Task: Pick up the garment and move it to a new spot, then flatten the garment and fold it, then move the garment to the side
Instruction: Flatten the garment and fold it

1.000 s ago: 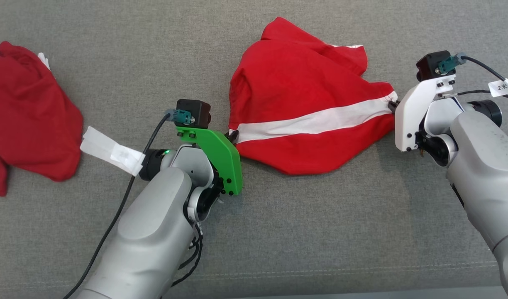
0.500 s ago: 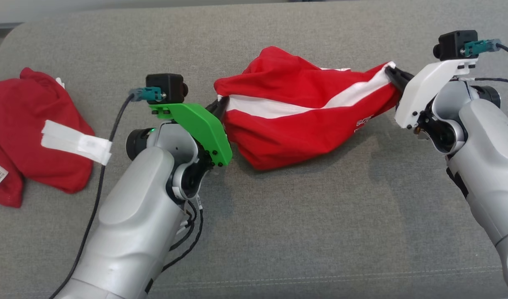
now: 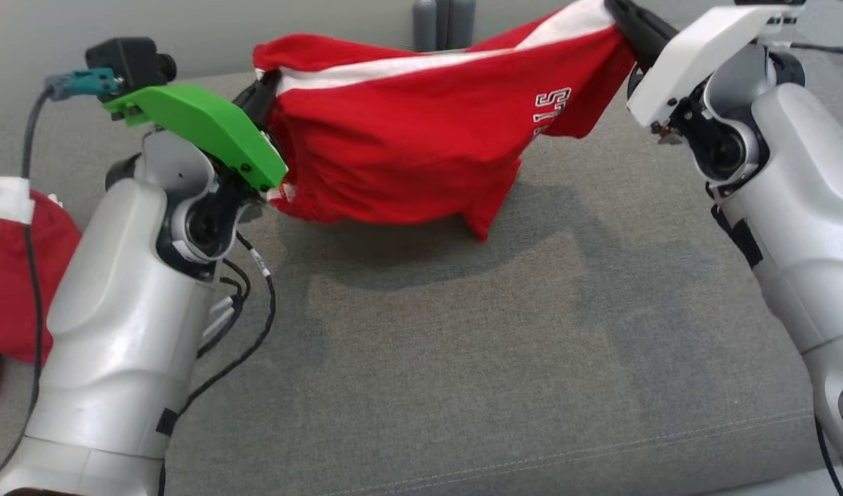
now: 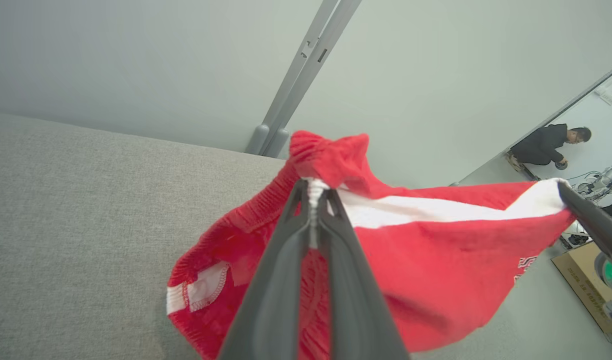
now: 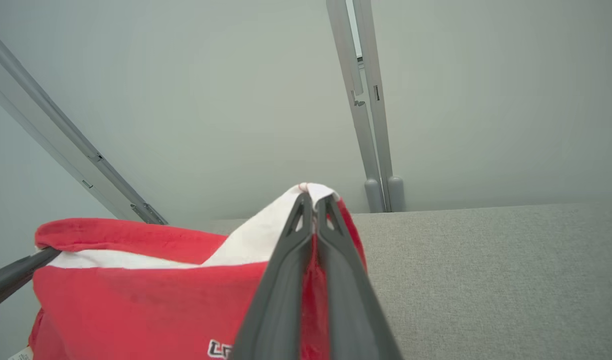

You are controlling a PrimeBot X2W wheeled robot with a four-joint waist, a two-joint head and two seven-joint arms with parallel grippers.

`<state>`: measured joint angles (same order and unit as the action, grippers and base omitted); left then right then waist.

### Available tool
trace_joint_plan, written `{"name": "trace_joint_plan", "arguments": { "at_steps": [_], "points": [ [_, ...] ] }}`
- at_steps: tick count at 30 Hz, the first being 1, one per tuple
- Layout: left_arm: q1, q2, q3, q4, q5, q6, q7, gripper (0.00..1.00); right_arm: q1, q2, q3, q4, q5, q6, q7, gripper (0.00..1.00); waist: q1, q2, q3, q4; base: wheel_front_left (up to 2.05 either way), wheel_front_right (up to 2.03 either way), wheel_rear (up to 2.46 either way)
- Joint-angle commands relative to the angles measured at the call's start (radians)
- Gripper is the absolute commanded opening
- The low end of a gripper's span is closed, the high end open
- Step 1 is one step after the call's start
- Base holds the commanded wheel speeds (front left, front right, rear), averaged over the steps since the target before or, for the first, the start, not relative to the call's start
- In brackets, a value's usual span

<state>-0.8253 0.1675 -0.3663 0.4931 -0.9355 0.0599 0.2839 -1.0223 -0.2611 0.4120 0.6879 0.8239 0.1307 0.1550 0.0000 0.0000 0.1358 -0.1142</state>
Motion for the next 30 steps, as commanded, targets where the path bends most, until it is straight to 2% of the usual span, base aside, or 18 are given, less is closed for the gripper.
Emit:
{"name": "trace_joint_plan", "arguments": {
  "at_steps": [1,4,8,13,16,24,30],
  "points": [
    [-0.036,0.013,0.011,-0.013,-0.009,0.009,0.014,0.0,-0.033,-0.008,0.004,-0.004,-0.011,0.0,0.005,0.0,0.0,0.0,0.023,-0.028,0.0,0.0,0.0],
    [-0.104,0.043,0.043,-0.042,-0.014,0.024,0.025,0.0,-0.106,-0.006,0.001,0.004,-0.038,0.0,-0.001,0.0,0.0,0.0,0.086,-0.043,0.0,0.0,0.0],
    [-0.217,0.053,0.071,-0.08,-0.02,0.026,0.03,0.0,-0.22,0.004,-0.003,0.026,-0.086,0.0,-0.033,0.0,0.0,0.0,0.184,-0.056,0.0,0.0,0.0],
    [-0.357,0.066,0.097,-0.087,0.012,0.037,-0.01,0.0,-0.356,0.021,-0.012,0.072,-0.147,0.0,-0.087,0.0,0.0,0.0,0.294,-0.063,0.0,0.0,0.0],
    [-0.447,0.052,0.126,-0.08,0.017,0.036,-0.063,0.0,-0.44,0.025,-0.036,0.115,-0.197,-0.001,-0.147,0.0,0.0,0.0,0.349,-0.064,0.0,0.0,0.0],
    [-0.627,0.026,0.19,-0.021,0.027,-0.021,-0.248,0.0,-0.646,0.042,-0.117,0.223,-0.372,-0.001,-0.38,0.0,0.0,0.0,0.41,-0.059,0.0,0.0,0.0],
    [-0.682,0.012,0.196,-0.012,0.036,-0.105,-0.37,0.0,-0.725,0.026,-0.143,0.131,-0.505,-0.001,-0.42,0.0,0.0,0.0,0.456,-0.046,0.0,0.0,0.0]
  ]
}}
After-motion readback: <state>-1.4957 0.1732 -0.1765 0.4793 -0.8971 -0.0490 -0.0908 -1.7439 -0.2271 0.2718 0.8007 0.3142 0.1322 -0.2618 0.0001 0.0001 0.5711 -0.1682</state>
